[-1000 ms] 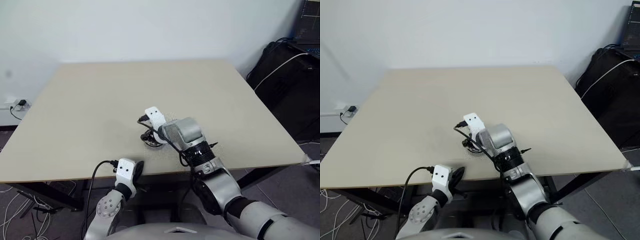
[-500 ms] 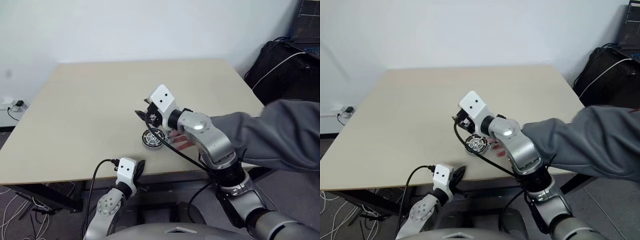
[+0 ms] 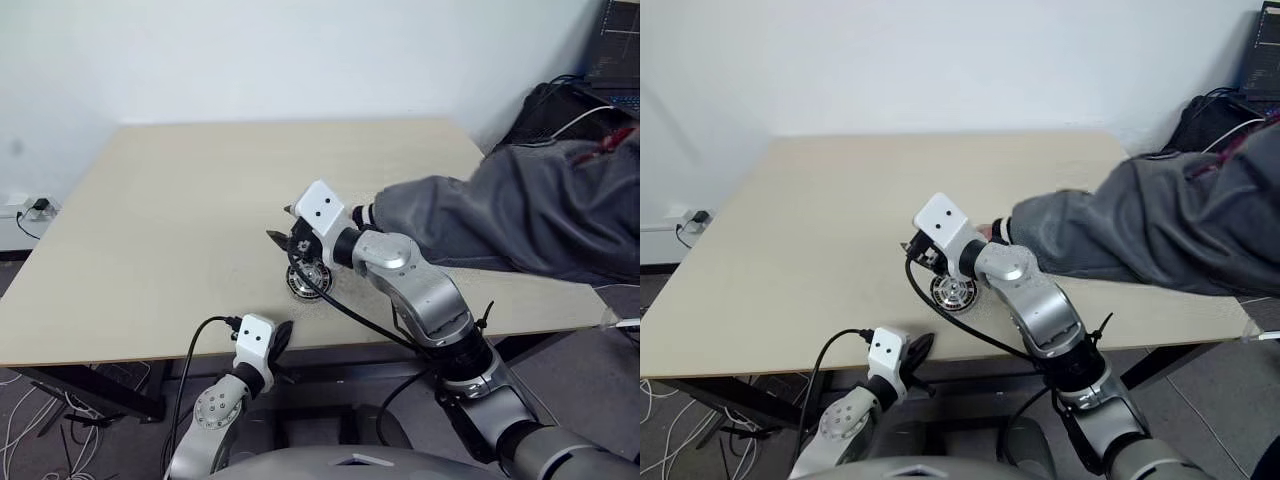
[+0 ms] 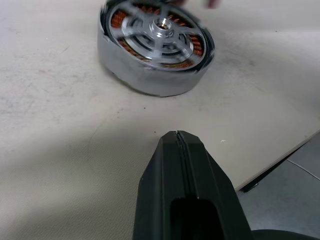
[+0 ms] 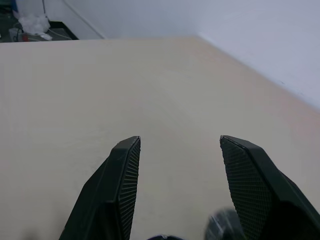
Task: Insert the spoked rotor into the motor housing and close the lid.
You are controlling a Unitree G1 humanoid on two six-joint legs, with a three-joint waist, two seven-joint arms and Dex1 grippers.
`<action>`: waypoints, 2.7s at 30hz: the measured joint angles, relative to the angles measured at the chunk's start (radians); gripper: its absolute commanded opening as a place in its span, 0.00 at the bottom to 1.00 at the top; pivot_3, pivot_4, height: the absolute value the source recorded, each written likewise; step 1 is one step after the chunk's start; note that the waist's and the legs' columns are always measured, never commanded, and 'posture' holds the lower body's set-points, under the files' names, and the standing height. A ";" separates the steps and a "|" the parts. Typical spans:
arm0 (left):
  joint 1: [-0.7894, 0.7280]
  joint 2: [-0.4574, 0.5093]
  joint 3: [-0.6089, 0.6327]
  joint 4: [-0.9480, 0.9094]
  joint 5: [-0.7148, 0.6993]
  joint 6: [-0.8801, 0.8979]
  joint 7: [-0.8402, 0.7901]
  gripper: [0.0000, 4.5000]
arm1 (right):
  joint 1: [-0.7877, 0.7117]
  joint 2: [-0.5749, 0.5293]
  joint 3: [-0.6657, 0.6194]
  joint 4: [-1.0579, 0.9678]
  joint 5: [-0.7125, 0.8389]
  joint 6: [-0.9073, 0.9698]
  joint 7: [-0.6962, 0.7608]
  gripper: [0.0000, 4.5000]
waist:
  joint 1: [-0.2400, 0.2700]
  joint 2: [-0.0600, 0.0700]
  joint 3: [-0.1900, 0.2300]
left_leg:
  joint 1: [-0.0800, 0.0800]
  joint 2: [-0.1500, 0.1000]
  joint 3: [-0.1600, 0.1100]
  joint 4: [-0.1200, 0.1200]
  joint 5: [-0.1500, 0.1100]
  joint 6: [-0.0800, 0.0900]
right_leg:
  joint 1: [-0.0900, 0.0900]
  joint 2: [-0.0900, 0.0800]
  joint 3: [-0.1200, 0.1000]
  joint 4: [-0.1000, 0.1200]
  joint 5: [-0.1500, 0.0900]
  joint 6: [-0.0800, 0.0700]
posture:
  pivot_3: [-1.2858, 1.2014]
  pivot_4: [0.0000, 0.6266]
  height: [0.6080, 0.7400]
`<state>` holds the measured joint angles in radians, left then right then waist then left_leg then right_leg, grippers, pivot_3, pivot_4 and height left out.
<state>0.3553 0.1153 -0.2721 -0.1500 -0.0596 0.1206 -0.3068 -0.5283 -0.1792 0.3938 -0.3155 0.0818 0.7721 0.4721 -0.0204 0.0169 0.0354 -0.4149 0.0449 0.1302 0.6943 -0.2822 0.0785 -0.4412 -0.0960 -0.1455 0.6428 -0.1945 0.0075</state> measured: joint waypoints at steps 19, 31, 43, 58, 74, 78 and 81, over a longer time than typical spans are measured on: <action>-0.004 0.004 0.000 0.001 -0.001 0.000 -0.002 0.00 | -0.063 -0.273 0.204 0.194 -0.072 -0.025 0.267 0.60 | 0.002 -0.001 0.001 | 0.000 0.000 0.000 0.000 0.000 0.000 | 0.000 0.000 0.000 0.000 0.000 0.000 | 0.52 0.00 1.00; 0.007 0.001 0.000 0.001 -0.001 -0.001 0.003 0.00 | -0.139 -0.281 0.337 0.434 -0.192 -0.157 0.458 0.60 | 0.007 -0.001 0.001 | 0.000 0.000 0.000 0.000 0.000 0.001 | 0.000 0.000 0.000 0.000 0.000 0.000 | 0.52 0.00 1.00; 0.014 -0.007 0.001 0.001 -0.001 -0.002 0.022 0.00 | -0.150 -0.236 0.346 0.501 -0.252 -0.207 0.524 0.60 | 0.009 -0.001 0.001 | 0.000 0.000 0.000 0.001 0.000 0.000 | 0.001 0.000 0.000 0.001 0.000 0.000 | 0.52 0.00 1.00; 0.022 -0.016 0.008 0.033 -0.001 -0.040 0.024 0.00 | -0.166 -0.184 0.341 0.581 -0.311 -0.244 0.527 0.01 | 0.008 -0.002 -0.001 | 0.004 0.001 0.000 0.002 0.001 0.000 | 0.004 -0.001 0.000 0.002 0.001 0.000 | 0.52 0.00 1.00; 0.005 -0.027 0.024 0.096 -0.001 -0.087 0.020 0.00 | -0.072 -0.182 0.182 0.366 -0.227 0.133 0.481 0.01 | 0.012 -0.001 -0.001 | -0.002 0.000 0.000 0.002 -0.001 0.001 | -0.002 -0.002 -0.001 0.000 0.001 -0.001 | 0.52 0.00 1.00; 0.005 -0.031 0.022 0.097 -0.001 -0.086 0.018 0.00 | -0.043 -0.156 0.154 0.273 -0.199 0.291 0.423 0.01 | 0.010 -0.001 -0.001 | -0.001 0.000 0.000 0.002 -0.001 0.001 | -0.001 -0.002 -0.001 0.001 0.001 -0.001 | 0.52 0.00 1.00; 0.006 -0.033 0.014 0.086 -0.001 -0.068 0.019 0.00 | -0.038 -0.114 0.145 0.229 -0.166 0.397 0.375 0.01 | 0.009 -0.001 -0.001 | -0.001 0.001 0.000 0.002 0.000 0.000 | -0.002 -0.002 -0.001 0.001 0.001 -0.001 | 0.52 0.00 1.00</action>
<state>0.3610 0.0819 -0.2579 -0.0636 -0.0604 0.0525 -0.2875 -0.5662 -0.2927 0.5385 -0.0866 -0.0846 1.1691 0.8472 -0.0117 0.0158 0.0347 -0.4161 0.0456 0.1301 0.6965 -0.2827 0.0789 -0.4427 -0.0982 -0.1466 0.6438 -0.1935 0.0061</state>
